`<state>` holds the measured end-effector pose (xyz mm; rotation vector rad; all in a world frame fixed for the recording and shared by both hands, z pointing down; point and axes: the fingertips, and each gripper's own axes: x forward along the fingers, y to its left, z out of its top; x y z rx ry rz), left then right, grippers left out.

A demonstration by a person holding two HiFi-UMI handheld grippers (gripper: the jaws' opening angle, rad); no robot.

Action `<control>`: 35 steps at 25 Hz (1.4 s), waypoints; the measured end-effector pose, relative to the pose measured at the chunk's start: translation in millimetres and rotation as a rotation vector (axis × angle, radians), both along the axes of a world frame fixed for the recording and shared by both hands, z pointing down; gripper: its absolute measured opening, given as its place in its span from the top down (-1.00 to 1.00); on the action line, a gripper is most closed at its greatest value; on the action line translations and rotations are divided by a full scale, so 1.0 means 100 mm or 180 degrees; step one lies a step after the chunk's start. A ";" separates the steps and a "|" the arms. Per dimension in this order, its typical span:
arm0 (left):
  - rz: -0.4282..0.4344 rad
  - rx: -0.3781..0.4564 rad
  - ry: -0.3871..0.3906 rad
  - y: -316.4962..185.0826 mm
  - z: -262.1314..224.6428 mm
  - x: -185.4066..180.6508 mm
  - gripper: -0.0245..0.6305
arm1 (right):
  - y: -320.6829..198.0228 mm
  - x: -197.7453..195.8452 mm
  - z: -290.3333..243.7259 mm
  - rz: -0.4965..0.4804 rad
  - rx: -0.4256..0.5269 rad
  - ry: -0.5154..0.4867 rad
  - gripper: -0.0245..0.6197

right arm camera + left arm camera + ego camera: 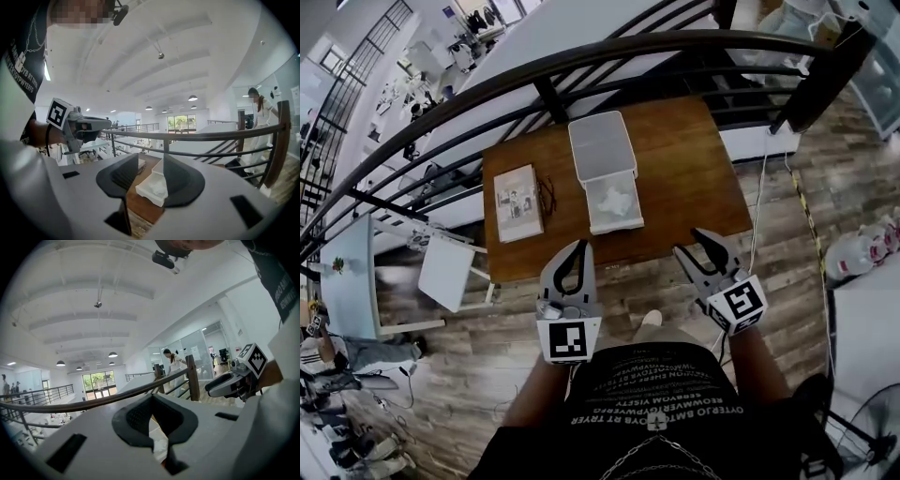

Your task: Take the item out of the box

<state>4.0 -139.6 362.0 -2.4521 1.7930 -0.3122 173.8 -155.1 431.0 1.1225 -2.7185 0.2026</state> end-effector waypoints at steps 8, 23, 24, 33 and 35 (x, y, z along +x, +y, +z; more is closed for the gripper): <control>-0.0209 -0.0065 -0.0057 0.05 0.04 -0.17 0.91 | -0.02 -0.16 0.10 -0.0193 -0.0097 -0.0042 0.41; -0.0066 -0.0071 -0.0086 -0.50 0.16 -0.59 0.91 | -0.49 -0.70 0.42 -0.0207 -0.0297 0.0098 0.41; -0.0071 -0.0068 -0.0072 -0.56 0.16 -0.64 0.91 | -0.56 -0.74 0.45 -0.0203 -0.0319 0.0107 0.41; -0.0069 -0.0066 -0.0079 -1.12 0.23 -1.13 0.91 | -1.13 -1.25 0.87 -0.0238 -0.0577 0.0216 0.41; -0.0039 -0.0071 -0.0116 -1.26 0.27 -1.20 0.91 | -1.25 -1.33 0.99 -0.0247 -0.0635 0.0264 0.41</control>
